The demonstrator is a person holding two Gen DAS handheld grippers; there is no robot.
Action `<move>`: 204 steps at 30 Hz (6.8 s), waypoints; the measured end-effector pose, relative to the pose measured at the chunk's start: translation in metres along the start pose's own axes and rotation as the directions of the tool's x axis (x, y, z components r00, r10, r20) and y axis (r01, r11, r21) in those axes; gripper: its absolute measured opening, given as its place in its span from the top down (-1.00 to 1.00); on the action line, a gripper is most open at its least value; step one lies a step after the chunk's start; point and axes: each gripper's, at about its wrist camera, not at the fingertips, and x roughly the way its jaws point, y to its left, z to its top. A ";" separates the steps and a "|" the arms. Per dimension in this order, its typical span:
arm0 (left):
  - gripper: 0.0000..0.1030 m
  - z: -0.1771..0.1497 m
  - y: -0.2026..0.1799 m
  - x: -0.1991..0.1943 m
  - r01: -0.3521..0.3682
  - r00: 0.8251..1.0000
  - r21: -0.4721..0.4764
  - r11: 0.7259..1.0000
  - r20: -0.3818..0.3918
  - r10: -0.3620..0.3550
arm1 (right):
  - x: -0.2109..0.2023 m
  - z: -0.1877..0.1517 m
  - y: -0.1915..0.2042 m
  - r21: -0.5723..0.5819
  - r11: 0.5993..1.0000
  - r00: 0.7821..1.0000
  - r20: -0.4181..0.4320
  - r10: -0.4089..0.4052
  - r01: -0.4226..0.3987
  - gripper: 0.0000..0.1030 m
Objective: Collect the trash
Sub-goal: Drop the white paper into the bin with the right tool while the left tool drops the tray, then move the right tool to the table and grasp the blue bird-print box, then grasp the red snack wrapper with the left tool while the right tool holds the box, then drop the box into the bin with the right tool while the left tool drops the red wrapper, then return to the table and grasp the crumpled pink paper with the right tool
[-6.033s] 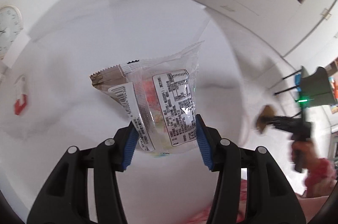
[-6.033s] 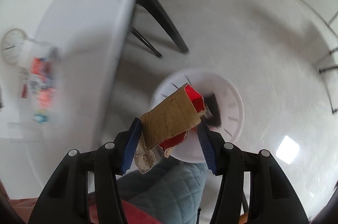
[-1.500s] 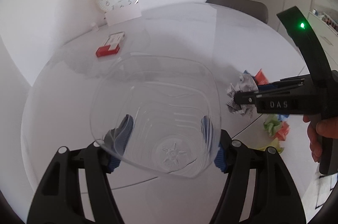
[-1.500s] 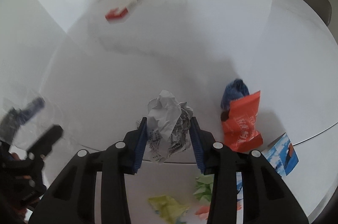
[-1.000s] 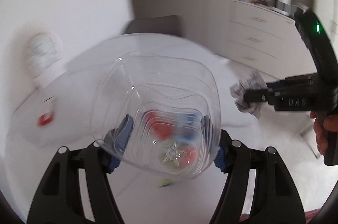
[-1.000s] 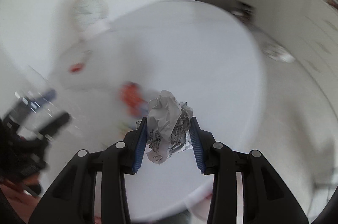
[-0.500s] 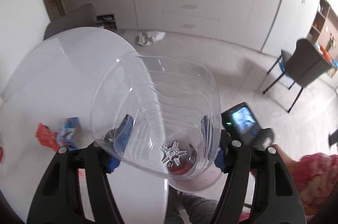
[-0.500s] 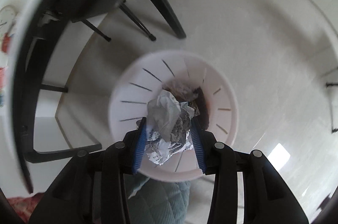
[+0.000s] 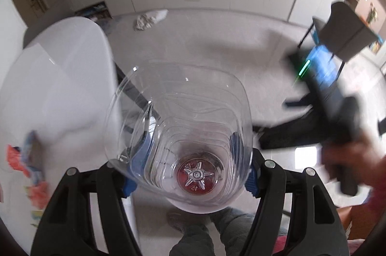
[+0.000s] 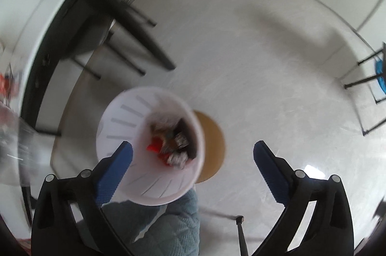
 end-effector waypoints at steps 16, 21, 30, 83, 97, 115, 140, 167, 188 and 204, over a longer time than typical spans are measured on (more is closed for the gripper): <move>-0.70 -0.030 -0.008 0.113 0.005 0.979 -0.055 0.998 -0.205 -0.017 | -0.008 -0.007 -0.036 0.086 0.996 1.000 0.003 -0.028 0.028 -0.93; -0.70 -0.021 -0.009 0.063 0.029 0.992 -0.057 0.998 -0.124 -0.036 | -0.030 0.008 -0.025 0.068 0.998 0.998 0.059 0.002 -0.006 -0.93; -0.85 0.014 0.066 -0.113 -0.023 0.978 -0.222 0.975 0.196 0.068 | -0.121 0.055 0.047 -0.117 0.986 0.967 0.213 0.140 -0.117 -0.94; -0.85 -0.126 0.385 -0.138 -0.135 0.981 -0.723 0.678 0.000 0.195 | -0.019 0.069 0.395 -0.130 0.976 0.984 0.027 0.178 -0.173 0.05; -0.85 -0.100 0.377 -0.042 -0.268 0.962 -0.940 0.211 -0.250 0.105 | -0.064 0.128 0.327 -0.296 0.938 0.967 0.123 0.225 -0.181 0.05; 0.21 -0.093 0.353 -0.014 -0.326 0.928 -0.945 -0.010 -0.322 0.188 | -0.054 0.162 0.307 -0.458 0.848 0.951 0.016 0.308 -0.267 0.05; 0.29 -0.061 0.245 -0.130 -0.063 0.997 -0.663 0.746 -0.014 0.072 | -0.091 0.056 0.172 -0.203 0.962 0.967 0.138 0.214 -0.184 0.05; 0.27 -0.027 0.064 -0.076 0.234 0.970 -0.116 0.965 -0.042 -0.240 | -0.075 -0.046 0.069 0.172 0.984 0.985 0.160 -0.072 0.044 -0.95; -0.80 -0.019 0.106 -0.111 0.141 0.990 -0.212 0.967 0.053 -0.132 | -0.142 0.009 0.075 0.017 1.000 0.968 0.252 0.016 -0.021 -0.95; -0.85 -0.160 0.260 -0.223 -0.154 0.973 -0.622 0.768 0.038 0.226 | -0.115 0.049 0.301 -0.589 0.731 0.914 -0.032 0.404 -0.344 -0.95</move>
